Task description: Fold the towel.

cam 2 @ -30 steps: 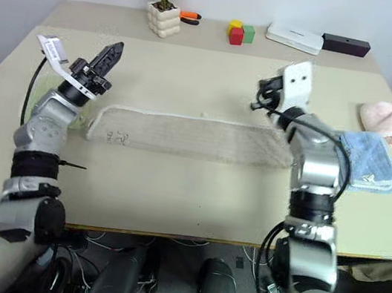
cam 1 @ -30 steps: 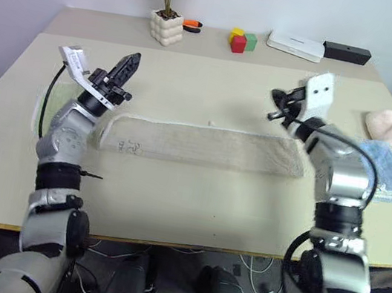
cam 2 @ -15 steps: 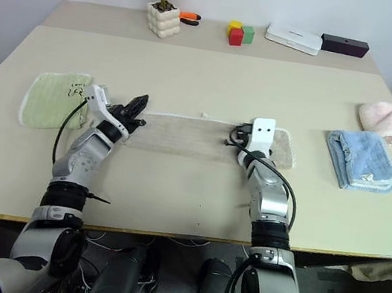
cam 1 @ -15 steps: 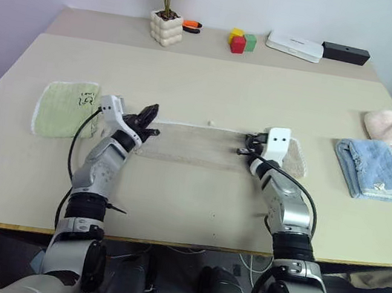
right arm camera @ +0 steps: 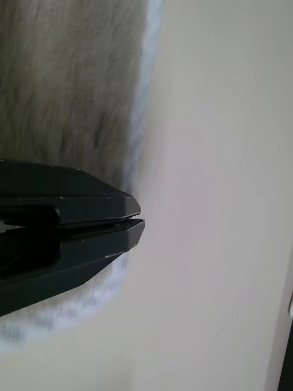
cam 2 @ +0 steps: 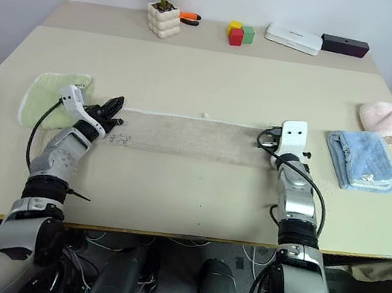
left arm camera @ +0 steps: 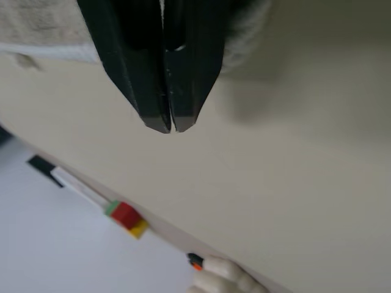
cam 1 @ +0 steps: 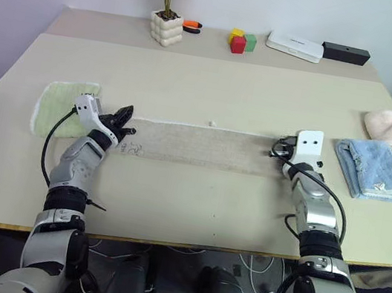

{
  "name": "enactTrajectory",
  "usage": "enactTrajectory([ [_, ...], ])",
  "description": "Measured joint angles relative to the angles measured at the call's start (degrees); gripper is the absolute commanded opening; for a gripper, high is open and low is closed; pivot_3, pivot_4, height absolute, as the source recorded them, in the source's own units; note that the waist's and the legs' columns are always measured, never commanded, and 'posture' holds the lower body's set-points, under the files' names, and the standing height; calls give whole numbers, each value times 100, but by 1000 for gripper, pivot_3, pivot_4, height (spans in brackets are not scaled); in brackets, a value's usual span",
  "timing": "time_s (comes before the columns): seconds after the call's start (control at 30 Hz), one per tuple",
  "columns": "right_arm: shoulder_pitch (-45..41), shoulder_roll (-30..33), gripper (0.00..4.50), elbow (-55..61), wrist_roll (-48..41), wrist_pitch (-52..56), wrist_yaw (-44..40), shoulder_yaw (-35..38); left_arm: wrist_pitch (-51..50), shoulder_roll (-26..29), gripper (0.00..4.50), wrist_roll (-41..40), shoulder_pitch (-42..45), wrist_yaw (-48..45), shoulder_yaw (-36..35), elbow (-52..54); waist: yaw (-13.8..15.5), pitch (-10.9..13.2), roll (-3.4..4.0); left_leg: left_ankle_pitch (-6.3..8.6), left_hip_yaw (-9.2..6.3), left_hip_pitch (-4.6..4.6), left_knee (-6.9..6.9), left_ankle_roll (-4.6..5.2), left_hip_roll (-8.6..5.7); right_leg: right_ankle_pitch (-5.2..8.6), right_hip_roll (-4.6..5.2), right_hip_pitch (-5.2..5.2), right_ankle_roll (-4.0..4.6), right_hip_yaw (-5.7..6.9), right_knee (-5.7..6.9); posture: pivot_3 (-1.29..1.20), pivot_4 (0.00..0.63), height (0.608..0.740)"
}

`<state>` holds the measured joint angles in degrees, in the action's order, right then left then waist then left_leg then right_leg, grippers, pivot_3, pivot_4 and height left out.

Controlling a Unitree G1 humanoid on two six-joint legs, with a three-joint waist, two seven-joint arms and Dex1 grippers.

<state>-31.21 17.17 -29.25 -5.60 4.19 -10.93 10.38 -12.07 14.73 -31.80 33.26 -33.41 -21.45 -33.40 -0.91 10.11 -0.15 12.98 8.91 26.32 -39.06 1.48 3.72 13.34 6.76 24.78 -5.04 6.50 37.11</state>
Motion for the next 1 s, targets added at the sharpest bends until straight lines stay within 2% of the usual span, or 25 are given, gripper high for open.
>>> enactTrajectory([
  [0.2, 185, -32, 3750, 723, -680, 335, -525, 159, 4, 65, 4260, 42, 13, -380, 246, 391, 3, 0, 0, 0, 0, 0, 1, 0, 1, 0, 0, 1, 0, 0, 0, 0, 150, 740],
  [0.23, 246, -28, 4238, 1006, -822, 554, -615, 160, 22, 137, 4500, 122, 24, -489, 340, 443, 1, 0, 0, 0, 1, 0, 2, 0, 1, 0, 0, 1, 0, 0, 0, 0, 150, 740],
  [0.27, 357, -19, 4380, 1375, -991, 836, -688, 173, 49, 274, 4500, 245, 30, -621, 503, 484, 7, 0, 0, 0, 0, 0, 3, 0, 2, 0, 0, 1, 0, 0, 0, 0, 150, 740],
  [0.4, 980, 170, 4380, 2956, -2059, 2398, -785, 464, 257, 838, 4500, 590, 144, -1104, 787, 500, 35, 0, 0, 4, -22, 5, 6, 3, 4, 0, 3, 6, 2, 0, -3, 0, 150, 740],
  [0.47, 1277, 397, 4380, 3623, -2680, 3221, -749, 799, 276, 1172, 4500, 651, 226, -1446, 852, 500, 33, 0, 0, 26, -27, 7, 6, 40, 6, 0, 6, 8, 3, 0, -6, 0, 150, 740],
  [0.6, 1693, 491, 4380, 4743, -3922, 4474, -251, 1540, 229, 1569, 4500, 554, 278, -2636, 1092, 787, 33, 0, 1, 30, -31, 7, 9, 43, 10, 1, 7, 8, 4, 3, -12, 0, 150, 740],
  [0.7, 2215, 114, 4380, 5412, -4782, 4969, 558, 2084, -125, 1803, 4500, 244, 224, -3641, 1225, 1122, 31, 0, 0, 30, -33, 7, 13, 42, 11, 1, 5, 7, 5, 5, -14, 0, 150, 740],
  [0.8, 2707, -227, 4380, 5593, -5235, 5219, 1260, 2248, -257, 1905, 4500, 90, 168, -4176, 1231, 1249, 18, 2, 3, 30, -32, 7, 13, 43, 10, 1, 6, 8, 5, 1, -15, 0, 150, 740],
  [1.0, 2708, -526, 4380, 5598, -6035, 5298, 2482, 2247, -960, 2022, 4500, -133, 96, -4780, 1432, 1570, 16, 3, 6, 31, -34, 10, 13, 46, 11, 6, 6, 10, 11, -1, -19, 0, 150, 740],
])
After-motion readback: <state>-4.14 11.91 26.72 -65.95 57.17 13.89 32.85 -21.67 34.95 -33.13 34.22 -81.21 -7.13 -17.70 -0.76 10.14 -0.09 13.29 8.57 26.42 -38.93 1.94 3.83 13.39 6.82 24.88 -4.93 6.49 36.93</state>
